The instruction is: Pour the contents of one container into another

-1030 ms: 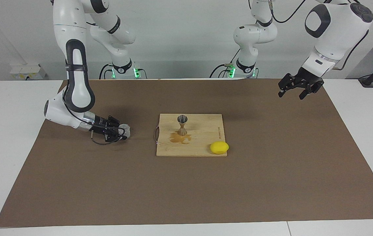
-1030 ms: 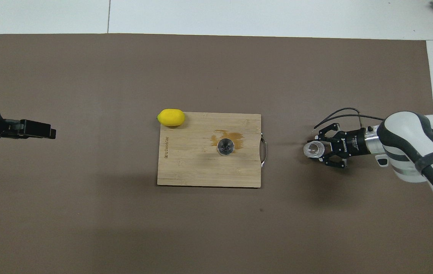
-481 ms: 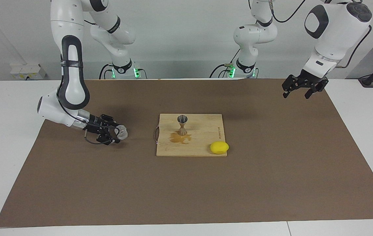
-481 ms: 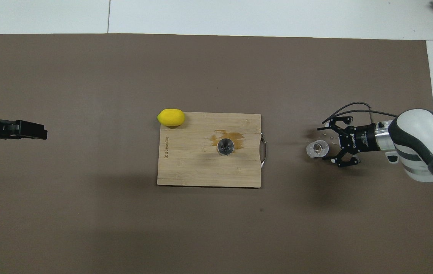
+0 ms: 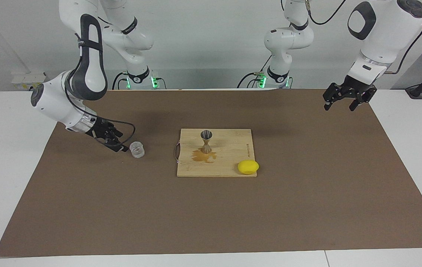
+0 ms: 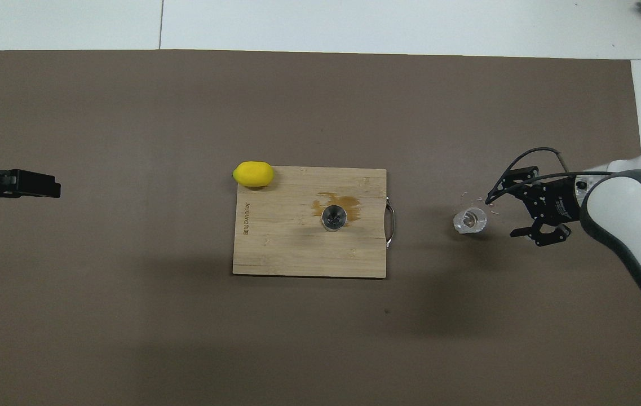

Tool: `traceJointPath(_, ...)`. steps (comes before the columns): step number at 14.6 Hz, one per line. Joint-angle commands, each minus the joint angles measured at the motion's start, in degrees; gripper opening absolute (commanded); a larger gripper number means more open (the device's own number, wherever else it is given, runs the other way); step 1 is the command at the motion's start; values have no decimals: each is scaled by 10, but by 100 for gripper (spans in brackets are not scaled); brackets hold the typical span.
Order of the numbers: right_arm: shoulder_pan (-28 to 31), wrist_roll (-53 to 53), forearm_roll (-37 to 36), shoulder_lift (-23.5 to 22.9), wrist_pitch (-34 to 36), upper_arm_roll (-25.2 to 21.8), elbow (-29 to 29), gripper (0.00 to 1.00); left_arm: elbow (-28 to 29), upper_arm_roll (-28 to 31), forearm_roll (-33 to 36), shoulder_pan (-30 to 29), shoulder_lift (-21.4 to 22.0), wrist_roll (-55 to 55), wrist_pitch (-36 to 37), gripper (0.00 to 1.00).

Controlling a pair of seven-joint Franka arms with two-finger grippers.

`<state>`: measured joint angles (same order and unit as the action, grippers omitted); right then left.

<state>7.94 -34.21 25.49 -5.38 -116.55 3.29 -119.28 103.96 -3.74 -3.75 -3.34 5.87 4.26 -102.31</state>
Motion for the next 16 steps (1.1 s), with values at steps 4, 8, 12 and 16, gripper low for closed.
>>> traceJointPath(4, -48, 67, -167, 58, 16, 5, 42, 100, -40, 20, 17, 31, -35, -10, -3, 100)
traceJointPath(8, -61, 202, -230, 58, 62, 5, 118, 100, -62, 46, 30, 62, -46, -9, 5, 100)
traceJointPath(12, -57, 254, -277, 51, 155, 4, 217, 100, -68, 45, 31, 62, -46, -39, 8, 100)
traceJointPath(16, -61, 259, -288, 55, 198, 5, 238, 100, -93, 46, 32, 62, -52, -43, 47, 100)
